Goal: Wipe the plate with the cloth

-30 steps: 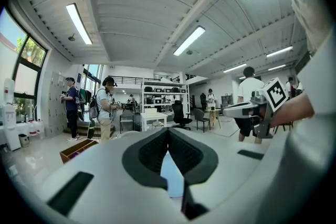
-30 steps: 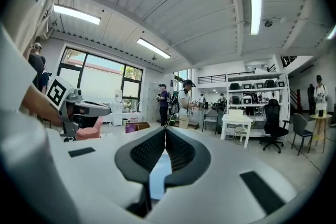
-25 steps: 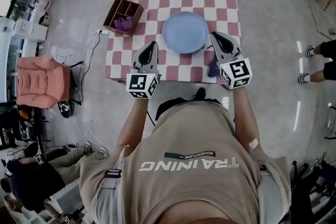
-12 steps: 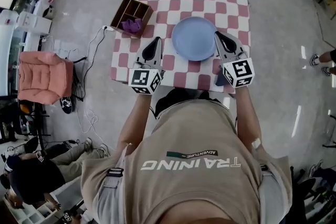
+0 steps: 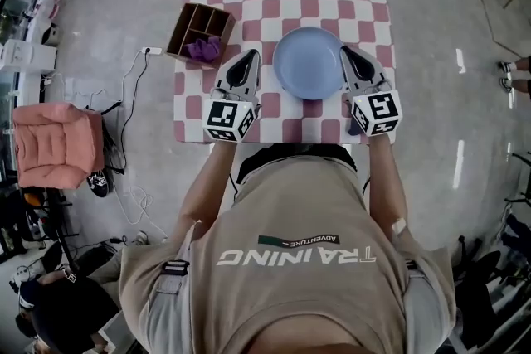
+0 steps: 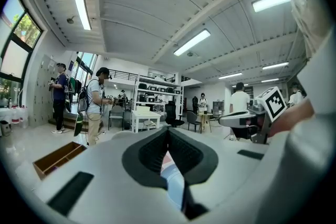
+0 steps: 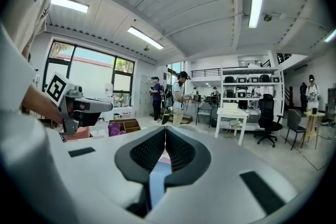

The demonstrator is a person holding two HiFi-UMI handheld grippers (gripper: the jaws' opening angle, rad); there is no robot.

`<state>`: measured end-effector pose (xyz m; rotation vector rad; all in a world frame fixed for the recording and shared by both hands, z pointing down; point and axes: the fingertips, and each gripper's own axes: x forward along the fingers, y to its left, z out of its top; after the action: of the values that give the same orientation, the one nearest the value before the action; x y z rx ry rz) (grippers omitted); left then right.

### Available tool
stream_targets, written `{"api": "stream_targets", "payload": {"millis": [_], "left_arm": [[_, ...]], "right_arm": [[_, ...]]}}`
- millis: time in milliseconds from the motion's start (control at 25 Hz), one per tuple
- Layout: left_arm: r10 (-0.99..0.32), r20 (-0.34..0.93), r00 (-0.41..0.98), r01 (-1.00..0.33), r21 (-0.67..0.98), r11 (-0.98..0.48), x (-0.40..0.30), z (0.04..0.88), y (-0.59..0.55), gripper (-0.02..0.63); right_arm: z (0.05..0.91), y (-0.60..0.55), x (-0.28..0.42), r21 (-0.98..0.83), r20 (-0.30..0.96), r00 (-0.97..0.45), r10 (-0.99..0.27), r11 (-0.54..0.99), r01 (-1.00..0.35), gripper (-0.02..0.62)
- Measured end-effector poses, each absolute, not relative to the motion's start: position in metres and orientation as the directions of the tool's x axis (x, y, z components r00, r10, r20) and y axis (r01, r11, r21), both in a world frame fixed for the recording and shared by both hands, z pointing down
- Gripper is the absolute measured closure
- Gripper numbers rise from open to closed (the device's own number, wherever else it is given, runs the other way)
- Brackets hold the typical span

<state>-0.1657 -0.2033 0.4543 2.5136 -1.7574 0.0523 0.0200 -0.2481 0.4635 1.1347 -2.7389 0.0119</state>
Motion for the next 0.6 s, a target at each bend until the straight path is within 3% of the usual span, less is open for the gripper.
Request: {"api": "stream_targets", "payload": {"millis": [600], "left_arm": [[-0.909, 0.095, 0.405, -0.914, 0.073, -0.399, -0.134, 0.467, -0.223, 0.591]], "right_arm": [[0.492, -0.251, 0.054, 0.051, 0.226, -0.656, -0.72, 0.681, -0.73, 0.577]]}}
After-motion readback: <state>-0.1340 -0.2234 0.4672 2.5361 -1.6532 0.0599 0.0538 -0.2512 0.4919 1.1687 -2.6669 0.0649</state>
